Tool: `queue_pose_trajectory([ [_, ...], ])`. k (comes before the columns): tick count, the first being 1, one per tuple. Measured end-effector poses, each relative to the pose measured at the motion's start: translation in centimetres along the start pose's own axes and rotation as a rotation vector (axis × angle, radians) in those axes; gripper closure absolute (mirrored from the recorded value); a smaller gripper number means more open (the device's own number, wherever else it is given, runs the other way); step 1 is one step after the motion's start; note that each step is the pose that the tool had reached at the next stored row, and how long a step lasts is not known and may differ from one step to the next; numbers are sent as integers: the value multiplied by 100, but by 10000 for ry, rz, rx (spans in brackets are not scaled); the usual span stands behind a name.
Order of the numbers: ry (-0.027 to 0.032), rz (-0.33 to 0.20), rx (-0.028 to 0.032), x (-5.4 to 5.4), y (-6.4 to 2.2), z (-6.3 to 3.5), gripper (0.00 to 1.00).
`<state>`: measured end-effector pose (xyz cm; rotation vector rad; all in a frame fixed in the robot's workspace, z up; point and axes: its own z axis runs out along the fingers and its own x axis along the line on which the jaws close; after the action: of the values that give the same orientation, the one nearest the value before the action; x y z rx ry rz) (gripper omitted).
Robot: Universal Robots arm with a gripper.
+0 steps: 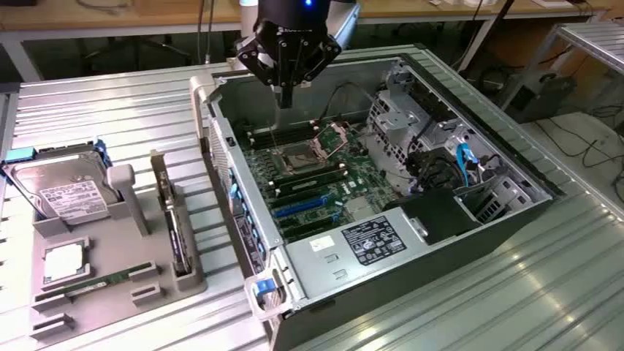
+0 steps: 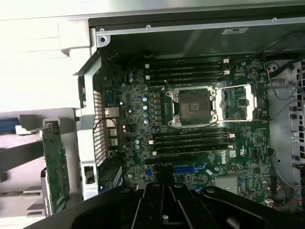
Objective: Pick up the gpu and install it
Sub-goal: 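Reach for the gpu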
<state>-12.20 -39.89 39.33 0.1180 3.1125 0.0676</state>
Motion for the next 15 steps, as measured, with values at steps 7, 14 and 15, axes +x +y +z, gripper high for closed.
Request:
queue_pose_trajectory([
  [7,0,0,0,0,0,0,89],
  [14,0,-1,0,1,0,0,89],
  [15,1,1,1,8,-5,-1,89],
])
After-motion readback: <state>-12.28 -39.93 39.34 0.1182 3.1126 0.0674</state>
